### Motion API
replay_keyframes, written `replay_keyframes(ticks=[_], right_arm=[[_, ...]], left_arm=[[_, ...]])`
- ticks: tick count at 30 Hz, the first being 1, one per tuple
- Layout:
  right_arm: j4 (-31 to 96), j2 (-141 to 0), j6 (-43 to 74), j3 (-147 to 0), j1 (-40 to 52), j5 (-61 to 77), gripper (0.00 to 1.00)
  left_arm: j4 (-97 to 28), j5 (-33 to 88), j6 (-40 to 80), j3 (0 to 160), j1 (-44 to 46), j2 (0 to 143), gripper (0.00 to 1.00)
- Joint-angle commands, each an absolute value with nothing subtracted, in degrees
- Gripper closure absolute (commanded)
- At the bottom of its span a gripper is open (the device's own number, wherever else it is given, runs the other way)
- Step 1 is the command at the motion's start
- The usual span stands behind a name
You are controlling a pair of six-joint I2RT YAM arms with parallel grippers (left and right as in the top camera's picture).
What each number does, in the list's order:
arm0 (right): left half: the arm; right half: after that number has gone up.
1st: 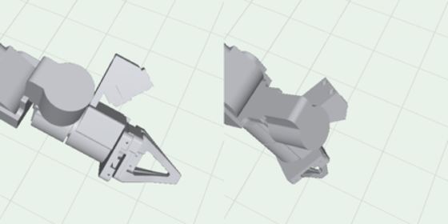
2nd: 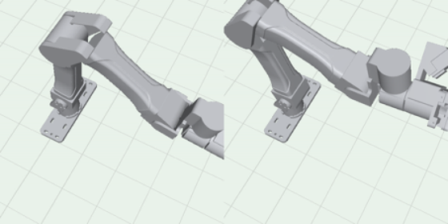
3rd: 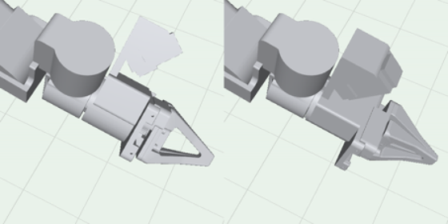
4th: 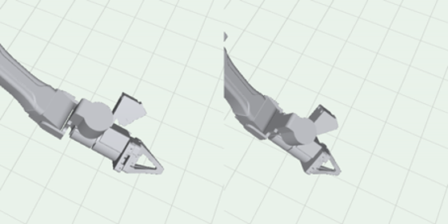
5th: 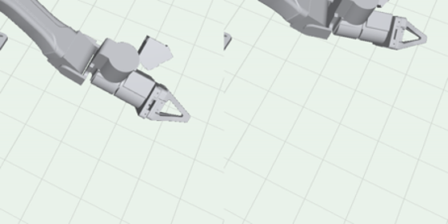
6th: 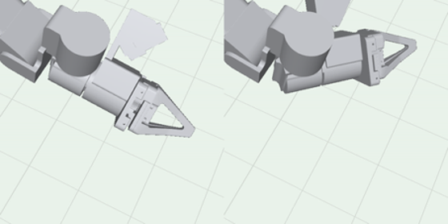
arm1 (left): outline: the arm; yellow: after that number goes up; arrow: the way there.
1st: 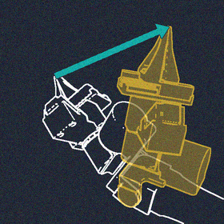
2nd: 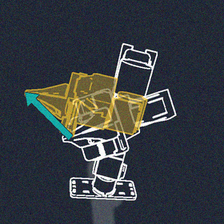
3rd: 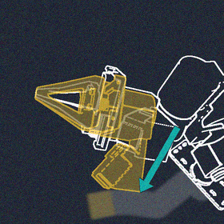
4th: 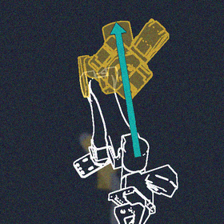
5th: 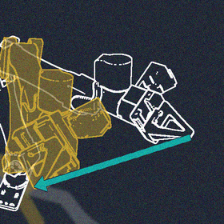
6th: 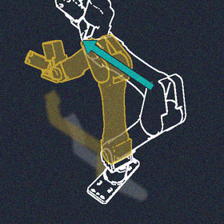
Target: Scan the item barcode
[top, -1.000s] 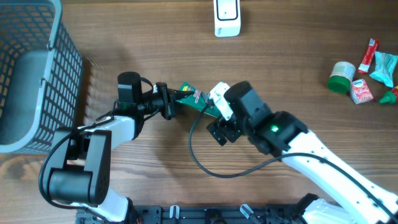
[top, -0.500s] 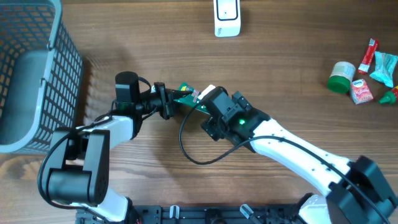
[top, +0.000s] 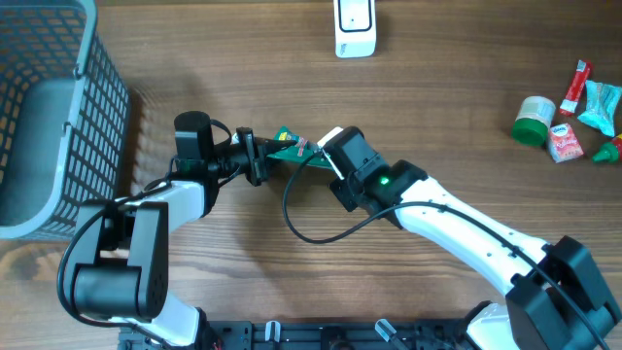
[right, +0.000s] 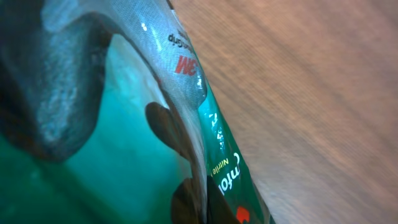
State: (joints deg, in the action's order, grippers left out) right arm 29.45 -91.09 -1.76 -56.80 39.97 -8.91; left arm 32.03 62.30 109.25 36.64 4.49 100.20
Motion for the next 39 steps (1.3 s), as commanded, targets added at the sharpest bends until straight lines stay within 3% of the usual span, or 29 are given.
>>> replay_keyframes(ticks=[1, 3, 6, 8, 14, 17, 19, 25, 29, 36, 39], right_arm=[[29.4, -91.2, 0.3, -56.7, 35.8, 6.2, 0.96], [29.8, -90.7, 0.4, -56.7, 32.6, 14.4, 0.96], [31.1, -89.7, 0.4, -56.7, 26.3, 24.9, 0.96], [31.6, -89.1, 0.0, -56.7, 21.8, 31.9, 0.96], [36.1, -86.8, -3.5, -56.7, 15.4, 44.1, 0.96], [37.7, -83.5, -3.5, -56.7, 15.4, 49.5, 0.96], [37.6, -80.1, -3.0, -56.7, 15.3, 55.6, 0.96], [42.8, -72.6, -2.2, -56.7, 15.3, 56.3, 0.96], [44.7, -70.8, -3.0, -56.7, 15.3, 53.4, 0.96], [45.9, -70.7, -3.0, -56.7, 15.4, 49.7, 0.96], [45.9, -70.7, -3.1, -56.7, 15.3, 48.8, 0.96]], left_arm=[[32.2, 64.0, 110.0, 36.8, 4.1, 100.3, 0.83], [32.2, 64.0, 110.0, 36.8, 4.0, 100.3, 0.76], [32.2, 64.0, 109.8, 36.8, 3.5, 100.3, 0.42], [32.2, 63.1, 108.4, 36.8, 3.4, 100.3, 0.13], [32.1, 56.2, 92.3, 36.8, 3.4, 100.3, 0.11], [31.7, 53.8, 83.7, 36.8, 3.4, 100.3, 0.01], [29.3, 50.8, 79.6, 36.8, 3.4, 100.3, 0.0], [13.9, 34.2, 58.5, 36.8, 4.4, 100.1, 0.04], [10.6, 25.4, 52.5, 36.8, 7.7, 96.1, 0.04], [-9.8, -8.5, 37.8, 36.8, 18.7, 62.7, 0.0], [-16.9, -15.3, 32.2, 36.8, 22.1, 49.3, 0.0]])
